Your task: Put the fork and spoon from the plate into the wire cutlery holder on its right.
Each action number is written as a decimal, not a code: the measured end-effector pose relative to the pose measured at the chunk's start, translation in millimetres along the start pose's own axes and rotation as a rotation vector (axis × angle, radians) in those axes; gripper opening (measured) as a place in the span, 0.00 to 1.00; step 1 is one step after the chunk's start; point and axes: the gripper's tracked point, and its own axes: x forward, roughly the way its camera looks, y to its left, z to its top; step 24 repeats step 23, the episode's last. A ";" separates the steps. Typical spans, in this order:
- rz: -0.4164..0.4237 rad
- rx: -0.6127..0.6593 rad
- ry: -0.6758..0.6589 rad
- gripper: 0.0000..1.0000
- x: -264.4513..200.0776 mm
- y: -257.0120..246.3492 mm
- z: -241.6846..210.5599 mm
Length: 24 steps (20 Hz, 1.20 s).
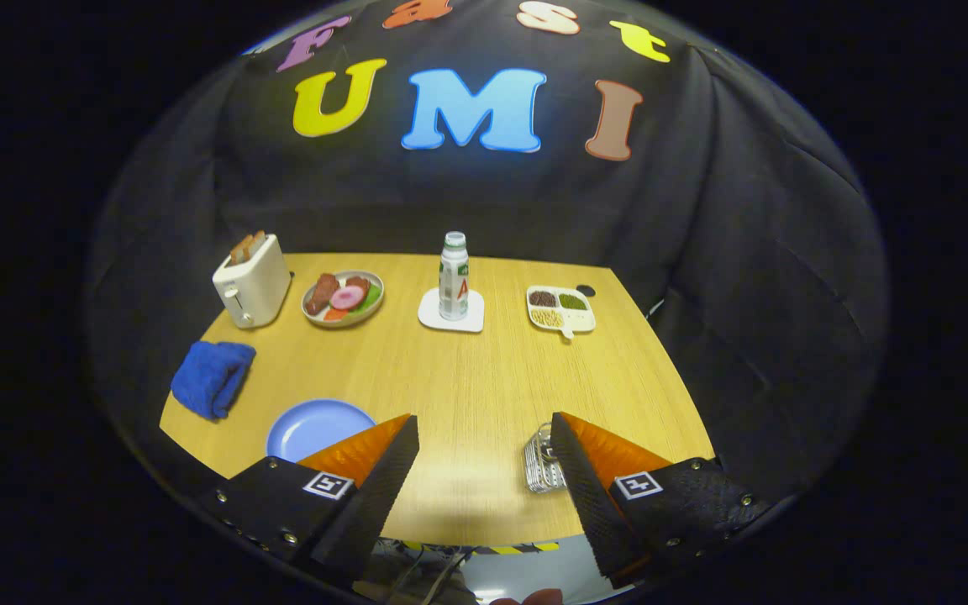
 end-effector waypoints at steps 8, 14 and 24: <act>0.002 0.061 -0.406 0.97 -34.7 50.0 57.7; 0.016 0.015 -0.637 0.97 -65.6 89.8 93.4; 0.081 0.004 -0.519 0.96 -57.6 125.5 78.6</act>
